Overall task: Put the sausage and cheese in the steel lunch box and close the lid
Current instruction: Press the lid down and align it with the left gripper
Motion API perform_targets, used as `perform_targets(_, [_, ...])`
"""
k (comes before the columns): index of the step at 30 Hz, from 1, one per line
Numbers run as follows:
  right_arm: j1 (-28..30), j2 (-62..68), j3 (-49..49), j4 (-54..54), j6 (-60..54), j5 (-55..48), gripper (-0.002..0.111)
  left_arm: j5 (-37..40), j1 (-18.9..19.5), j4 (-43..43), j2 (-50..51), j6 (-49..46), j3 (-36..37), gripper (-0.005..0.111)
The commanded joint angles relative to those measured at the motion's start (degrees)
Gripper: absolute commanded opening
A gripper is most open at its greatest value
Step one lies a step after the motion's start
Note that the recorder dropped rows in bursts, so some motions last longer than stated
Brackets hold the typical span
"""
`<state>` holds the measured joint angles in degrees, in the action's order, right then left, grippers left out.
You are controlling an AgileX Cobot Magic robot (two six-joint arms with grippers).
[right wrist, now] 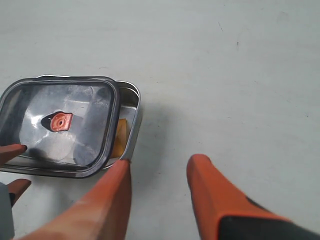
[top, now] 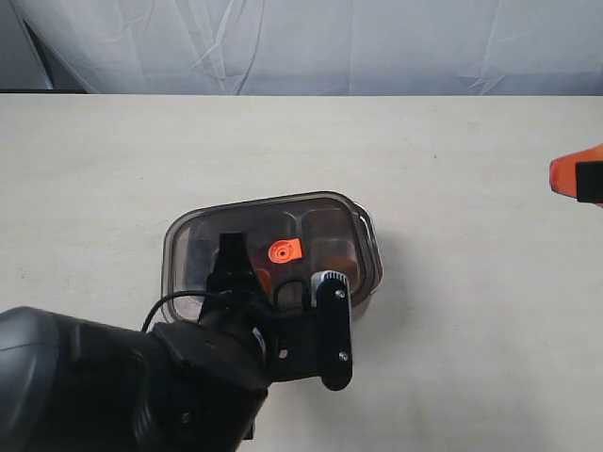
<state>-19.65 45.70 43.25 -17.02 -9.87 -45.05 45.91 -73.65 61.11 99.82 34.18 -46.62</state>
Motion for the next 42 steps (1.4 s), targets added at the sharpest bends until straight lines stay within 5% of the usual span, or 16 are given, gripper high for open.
perform_targets(1, [0.2,-0.2,0.1,0.5,0.0,0.3,0.039,0.6,-1.9,-1.1,-0.3,-0.4,0.2,0.055])
perform_targets(15, [0.2,-0.2,0.1,0.5,0.0,0.3,0.039,8.2,-4.9,-2.3,-2.3,-0.8,0.2,0.055])
perform_targets(34, [0.2,-0.2,0.1,0.9,0.0,0.3,0.039,2.8,-4.9,-16.7,-18.3,-0.2,0.2,0.055])
perform_targets(38, [0.2,-0.2,0.1,0.9,0.0,0.3,0.039,-0.6,-4.9,-18.1,-22.3,0.7,0.2,0.047])
perform_targets(42, [0.2,-0.2,0.1,0.9,0.0,0.3,0.039,-0.1,-4.4,-15.1,-25.1,4.5,0.2,0.022])
